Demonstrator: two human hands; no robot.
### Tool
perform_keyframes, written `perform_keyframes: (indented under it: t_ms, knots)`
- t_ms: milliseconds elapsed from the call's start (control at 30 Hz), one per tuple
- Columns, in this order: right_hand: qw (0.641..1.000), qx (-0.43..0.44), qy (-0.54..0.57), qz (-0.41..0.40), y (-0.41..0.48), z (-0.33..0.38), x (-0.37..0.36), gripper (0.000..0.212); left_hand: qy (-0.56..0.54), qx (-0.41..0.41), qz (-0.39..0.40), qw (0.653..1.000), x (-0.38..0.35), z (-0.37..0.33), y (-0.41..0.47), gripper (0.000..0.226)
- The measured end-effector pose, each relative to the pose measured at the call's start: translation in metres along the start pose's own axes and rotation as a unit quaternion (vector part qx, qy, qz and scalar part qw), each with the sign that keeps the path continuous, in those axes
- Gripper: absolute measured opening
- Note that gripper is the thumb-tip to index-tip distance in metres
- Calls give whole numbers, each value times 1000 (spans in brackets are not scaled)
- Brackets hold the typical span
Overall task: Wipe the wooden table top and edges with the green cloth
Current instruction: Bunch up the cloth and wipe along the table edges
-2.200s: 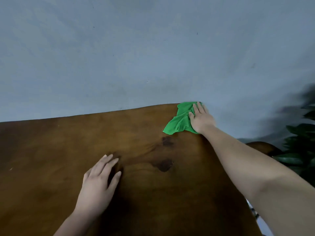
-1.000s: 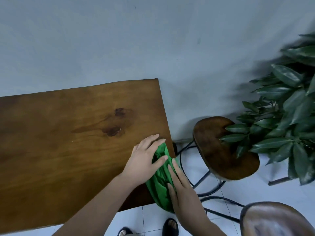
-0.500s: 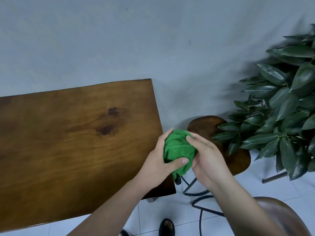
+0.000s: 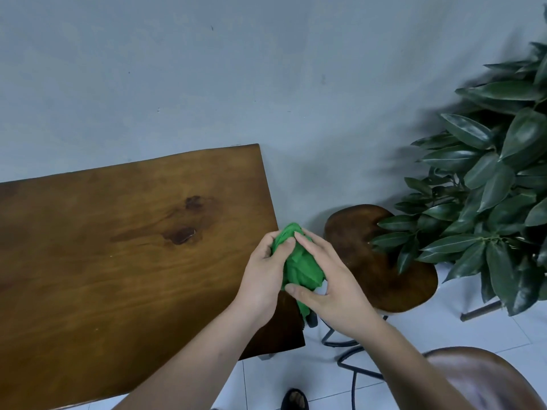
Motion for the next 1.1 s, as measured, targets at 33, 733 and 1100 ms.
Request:
perform_keyframes:
  t_ms: [33,733,1100]
  knots:
    - [999,-7,-2,-36,4,-5,1,78,-25,11,4,1000,-1,-3,3,21]
    - [917,-103,342,-176,112,-12,39,23,120,-81,-38,989,10,-36,82,17]
    - [935,-136,295,-140,192,-70,44,30,452,-103,-44,885,66,-52,117,36]
Point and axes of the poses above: each hand's wrist, its own y-axis towards the middle knuckle, its own x-axis out of the back of the hand, z = x × y, the point moved 3 cm from there along y, towards the middle knuckle, and after that the axes turned 10 degrees about z, right-handed, at the moved point
